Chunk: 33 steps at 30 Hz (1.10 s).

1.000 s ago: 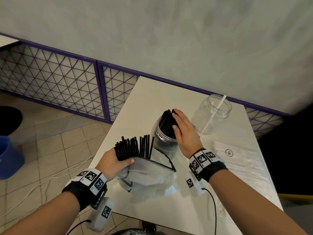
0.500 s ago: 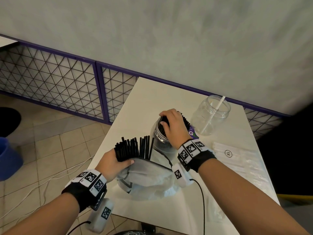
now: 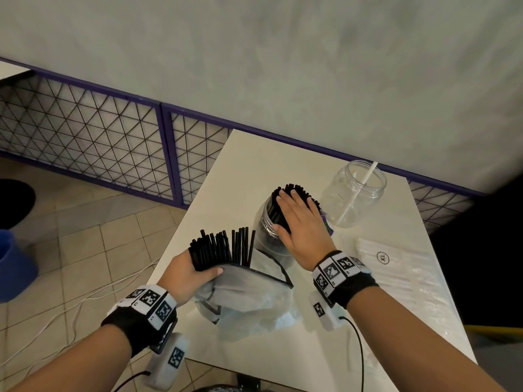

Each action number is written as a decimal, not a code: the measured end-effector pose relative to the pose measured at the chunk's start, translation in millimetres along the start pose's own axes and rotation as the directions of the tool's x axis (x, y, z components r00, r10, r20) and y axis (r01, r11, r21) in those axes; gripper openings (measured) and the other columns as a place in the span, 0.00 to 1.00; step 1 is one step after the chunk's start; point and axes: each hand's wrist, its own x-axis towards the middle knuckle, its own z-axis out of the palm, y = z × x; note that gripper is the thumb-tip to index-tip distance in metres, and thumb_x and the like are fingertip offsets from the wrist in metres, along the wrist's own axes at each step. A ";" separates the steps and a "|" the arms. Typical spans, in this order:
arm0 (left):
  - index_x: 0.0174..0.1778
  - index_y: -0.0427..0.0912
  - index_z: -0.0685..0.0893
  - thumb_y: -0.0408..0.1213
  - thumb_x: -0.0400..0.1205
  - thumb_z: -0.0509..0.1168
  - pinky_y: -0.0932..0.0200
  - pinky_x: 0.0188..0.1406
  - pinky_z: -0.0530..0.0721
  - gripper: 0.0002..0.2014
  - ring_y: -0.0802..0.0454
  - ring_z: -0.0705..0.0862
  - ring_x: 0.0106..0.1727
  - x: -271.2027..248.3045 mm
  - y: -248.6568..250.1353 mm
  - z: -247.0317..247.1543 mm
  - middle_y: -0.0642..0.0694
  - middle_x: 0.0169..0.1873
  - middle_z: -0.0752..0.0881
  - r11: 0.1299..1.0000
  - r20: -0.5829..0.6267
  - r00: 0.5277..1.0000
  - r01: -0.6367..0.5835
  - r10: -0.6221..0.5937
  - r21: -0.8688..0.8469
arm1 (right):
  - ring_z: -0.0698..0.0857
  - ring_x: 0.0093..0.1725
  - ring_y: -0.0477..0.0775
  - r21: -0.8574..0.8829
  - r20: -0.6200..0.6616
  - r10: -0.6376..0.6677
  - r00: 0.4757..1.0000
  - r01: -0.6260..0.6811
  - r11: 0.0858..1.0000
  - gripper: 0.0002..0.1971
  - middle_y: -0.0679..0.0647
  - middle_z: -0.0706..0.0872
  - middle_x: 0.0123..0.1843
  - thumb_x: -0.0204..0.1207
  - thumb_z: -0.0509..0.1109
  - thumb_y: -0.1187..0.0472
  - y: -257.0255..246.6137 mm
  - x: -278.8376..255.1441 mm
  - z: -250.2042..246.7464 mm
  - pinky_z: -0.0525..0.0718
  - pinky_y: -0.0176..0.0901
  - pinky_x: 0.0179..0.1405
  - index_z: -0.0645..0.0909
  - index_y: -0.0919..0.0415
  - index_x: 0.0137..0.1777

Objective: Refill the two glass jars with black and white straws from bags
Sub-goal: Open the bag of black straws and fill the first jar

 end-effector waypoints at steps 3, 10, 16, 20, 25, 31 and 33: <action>0.59 0.46 0.84 0.42 0.73 0.76 0.62 0.50 0.76 0.19 0.54 0.83 0.51 1.7 -1.4 0.9 0.54 0.48 0.86 1.000 0.006 1.000 -0.005 0.005 0.019 | 0.47 0.85 0.52 -0.078 0.045 0.027 0.999 -0.024 0.997 0.34 0.51 0.57 0.85 0.82 0.44 0.39 3.4 -0.7 -5.3 0.35 0.51 0.81 0.53 0.58 0.84; 0.59 0.46 0.84 0.43 0.72 0.76 0.60 0.53 0.78 0.20 0.54 0.84 0.53 4.7 -7.0 2.6 0.53 0.49 0.87 1.000 0.009 1.000 0.022 -0.022 0.018 | 0.41 0.85 0.51 0.012 0.121 0.203 0.972 -0.206 0.978 0.46 0.50 0.42 0.86 0.72 0.40 0.26 21.5 8.0 -4.6 0.42 0.55 0.83 0.43 0.55 0.84; 0.60 0.47 0.84 0.44 0.72 0.76 0.58 0.57 0.79 0.20 0.55 0.84 0.54 6.3 -10.1 1.4 0.55 0.50 0.87 1.000 0.017 1.000 0.007 -0.007 0.015 | 0.40 0.85 0.57 -0.044 0.152 0.150 0.977 -0.145 0.988 0.51 0.47 0.41 0.86 0.64 0.47 0.20 20.7 37.0 -14.1 0.44 0.62 0.81 0.42 0.44 0.84; 0.59 0.49 0.84 0.42 0.72 0.77 0.56 0.59 0.79 0.20 0.54 0.84 0.55 6.7 -11.5 1.7 0.55 0.50 0.87 1.000 -0.007 1.000 0.014 -0.014 -0.025 | 0.57 0.81 0.59 0.005 0.228 0.080 0.970 -0.084 0.996 0.45 0.46 0.59 0.83 0.66 0.62 0.24 24.6 52.8 -12.4 0.63 0.66 0.77 0.54 0.40 0.81; 0.60 0.49 0.84 0.52 0.66 0.75 0.53 0.61 0.80 0.26 0.54 0.84 0.55 6.8 -12.3 -0.1 0.55 0.51 0.87 0.999 -0.011 1.000 0.008 -0.008 -0.043 | 0.75 0.61 0.53 0.089 0.086 0.150 0.985 -0.157 0.984 0.31 0.45 0.78 0.61 0.67 0.67 0.30 19.6 55.2 -9.2 0.79 0.53 0.59 0.75 0.46 0.66; 0.60 0.50 0.84 0.42 0.72 0.77 0.52 0.61 0.80 0.20 0.54 0.84 0.55 8.9 -11.8 -1.1 0.55 0.51 0.87 0.999 -0.013 1.000 0.002 -0.002 -0.042 | 0.77 0.58 0.52 0.218 0.098 0.200 0.975 -0.217 0.952 0.28 0.46 0.76 0.60 0.69 0.67 0.32 14.4 59.8 -14.1 0.81 0.52 0.54 0.76 0.51 0.60; 0.60 0.49 0.83 0.42 0.72 0.77 0.54 0.60 0.79 0.20 0.55 0.84 0.55 9.6 -11.4 -0.7 0.56 0.51 0.87 0.999 -0.015 1.000 -0.006 0.006 -0.031 | 0.76 0.59 0.52 0.175 0.121 0.169 0.978 -0.189 0.966 0.28 0.47 0.78 0.59 0.70 0.67 0.33 9.5 60.3 -13.3 0.79 0.52 0.56 0.75 0.53 0.60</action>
